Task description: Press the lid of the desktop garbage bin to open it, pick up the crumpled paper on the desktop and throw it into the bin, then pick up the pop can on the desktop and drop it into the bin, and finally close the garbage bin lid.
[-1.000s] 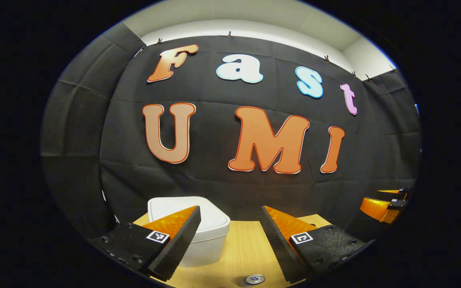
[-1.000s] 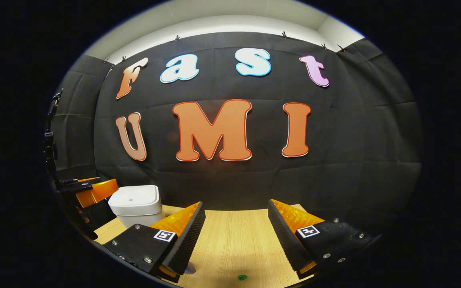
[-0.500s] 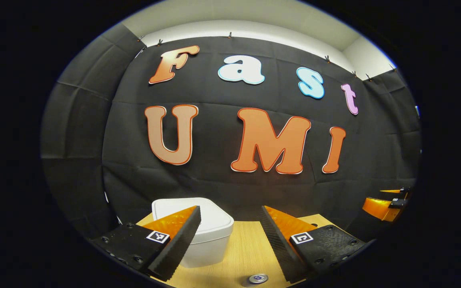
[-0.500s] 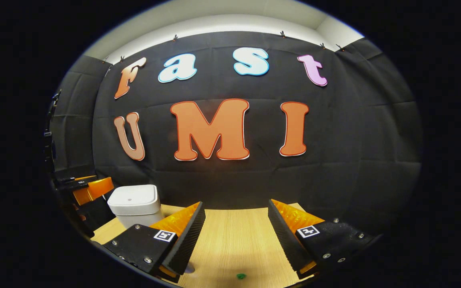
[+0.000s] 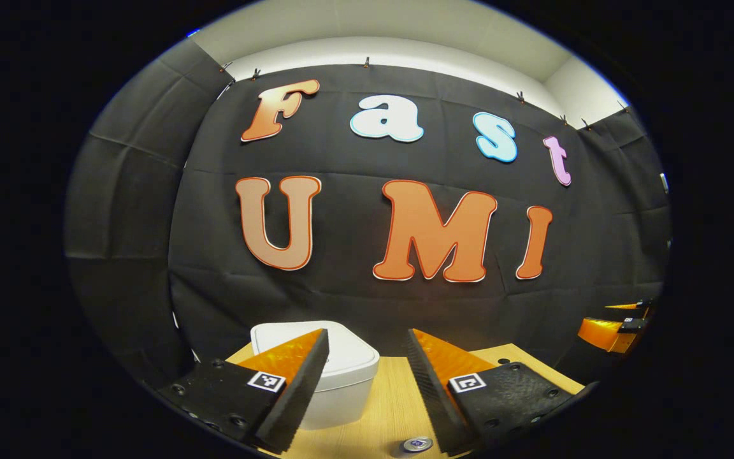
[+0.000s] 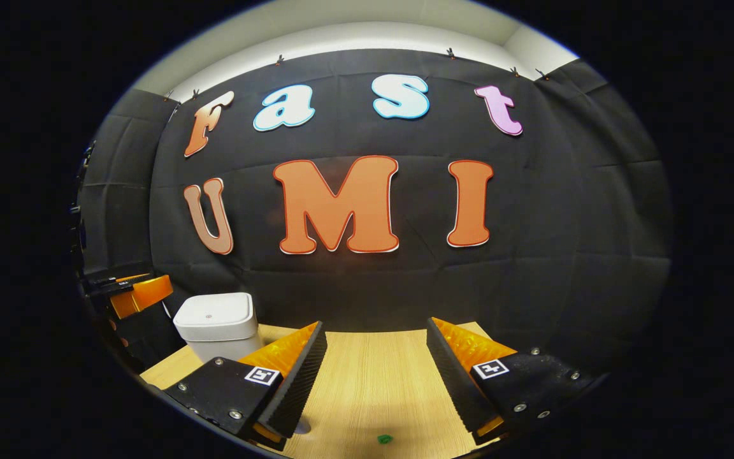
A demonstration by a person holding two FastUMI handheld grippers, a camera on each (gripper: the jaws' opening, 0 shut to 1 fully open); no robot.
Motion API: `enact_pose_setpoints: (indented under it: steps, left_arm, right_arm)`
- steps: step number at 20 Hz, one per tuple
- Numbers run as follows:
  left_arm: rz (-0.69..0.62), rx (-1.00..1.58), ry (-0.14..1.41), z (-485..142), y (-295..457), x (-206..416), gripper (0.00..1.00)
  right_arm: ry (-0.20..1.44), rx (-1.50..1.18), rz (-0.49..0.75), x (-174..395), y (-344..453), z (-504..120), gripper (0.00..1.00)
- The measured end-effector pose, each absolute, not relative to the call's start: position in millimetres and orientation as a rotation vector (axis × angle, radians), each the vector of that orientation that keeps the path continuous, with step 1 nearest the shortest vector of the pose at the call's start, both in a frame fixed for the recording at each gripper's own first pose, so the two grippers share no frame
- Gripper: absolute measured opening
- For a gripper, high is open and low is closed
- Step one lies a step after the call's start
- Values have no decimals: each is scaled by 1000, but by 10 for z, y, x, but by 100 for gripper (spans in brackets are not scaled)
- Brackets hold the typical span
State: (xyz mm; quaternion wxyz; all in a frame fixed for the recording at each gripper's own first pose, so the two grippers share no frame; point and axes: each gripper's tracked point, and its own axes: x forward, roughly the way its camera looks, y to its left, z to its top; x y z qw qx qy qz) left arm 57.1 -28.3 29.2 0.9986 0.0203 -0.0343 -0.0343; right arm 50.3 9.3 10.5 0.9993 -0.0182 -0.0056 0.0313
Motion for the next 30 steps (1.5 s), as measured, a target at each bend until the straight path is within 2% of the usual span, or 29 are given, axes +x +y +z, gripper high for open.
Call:
enact_pose_setpoints:
  steps: [1, 3, 4, 5, 7, 8, 10, 16, 24, 30]
  left_arm:
    - [-74, 41, -63, 264, -291, 569, 74]
    - [-71, 44, -67, 265, -286, 566, 60]
    - [-78, 42, -71, 284, -287, 568, 51]
    - [-81, 38, -73, 269, -280, 550, 46]
    - [-30, 56, -73, 279, -171, 569, 28]
    - [-33, 64, -75, 301, -174, 551, 14]
    - [-31, 58, -59, 268, -175, 580, 0]
    - [-36, 46, 66, 142, -32, 781, 0]
    - [-39, 147, 159, 542, 351, 1530, 0]
    - [-107, 85, 332, 138, 388, 1926, 0]
  right_arm:
    - [-11, -38, 63, 497, 85, 101, 94]
    - [-9, -41, 64, 492, 81, 98, 94]
    - [-9, -41, 63, 491, 76, 91, 94]
    - [-8, -39, 63, 490, 64, 85, 94]
    - [-3, -36, 59, 481, 49, 76, 94]
    - [-2, -35, 55, 476, 29, 78, 94]
    - [3, -32, 53, 473, 26, 69, 94]
    - [8, -37, 53, 474, 22, 57, 94]
    - [53, -14, 46, 552, -15, -48, 94]
    - [85, -14, 4, 617, -129, -127, 94]
